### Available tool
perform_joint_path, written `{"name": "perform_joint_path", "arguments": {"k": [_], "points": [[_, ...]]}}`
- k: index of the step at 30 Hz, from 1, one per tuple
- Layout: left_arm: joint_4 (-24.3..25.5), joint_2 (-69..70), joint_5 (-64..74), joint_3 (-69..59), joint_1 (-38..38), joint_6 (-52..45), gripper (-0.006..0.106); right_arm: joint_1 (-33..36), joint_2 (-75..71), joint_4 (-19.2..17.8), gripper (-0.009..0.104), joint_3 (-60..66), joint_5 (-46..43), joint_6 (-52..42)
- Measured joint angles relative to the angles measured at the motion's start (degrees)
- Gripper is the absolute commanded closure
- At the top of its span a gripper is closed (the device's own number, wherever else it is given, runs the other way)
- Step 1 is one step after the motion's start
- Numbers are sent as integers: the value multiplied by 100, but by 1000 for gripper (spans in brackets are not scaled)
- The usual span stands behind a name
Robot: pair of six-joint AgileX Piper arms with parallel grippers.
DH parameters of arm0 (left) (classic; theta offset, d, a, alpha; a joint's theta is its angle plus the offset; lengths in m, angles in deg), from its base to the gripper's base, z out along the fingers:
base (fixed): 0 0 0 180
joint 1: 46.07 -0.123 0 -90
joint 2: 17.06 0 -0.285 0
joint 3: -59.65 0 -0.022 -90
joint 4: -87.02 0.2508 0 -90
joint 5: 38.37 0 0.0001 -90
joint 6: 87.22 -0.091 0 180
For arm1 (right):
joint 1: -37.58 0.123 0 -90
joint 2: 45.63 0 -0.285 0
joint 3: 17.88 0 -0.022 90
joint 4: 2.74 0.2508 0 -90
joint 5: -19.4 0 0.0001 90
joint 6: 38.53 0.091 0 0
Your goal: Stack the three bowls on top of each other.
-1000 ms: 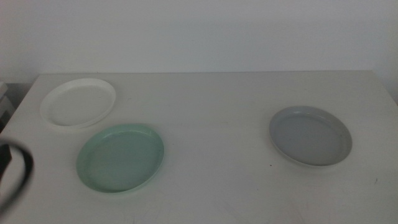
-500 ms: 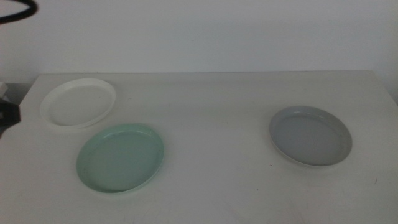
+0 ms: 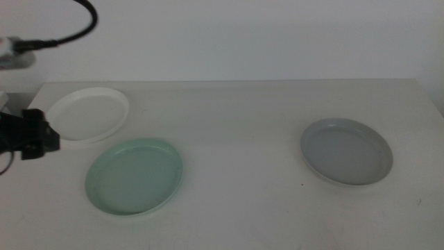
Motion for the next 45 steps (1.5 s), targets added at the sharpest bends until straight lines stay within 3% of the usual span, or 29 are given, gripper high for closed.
{"name": "perform_joint_path", "arguments": {"k": [22, 36, 45], "points": [[-36, -3037, -401, 818, 0, -158, -2, 0, 0, 0, 39, 0, 0, 0], [-185, -4275, -893, 1039, 0, -290, -1, 0, 0, 0, 39, 0, 0, 0], [-253, -4654, -1049, 1066, 0, -301, 12, 0, 0, 0, 39, 0, 0, 0]]}}
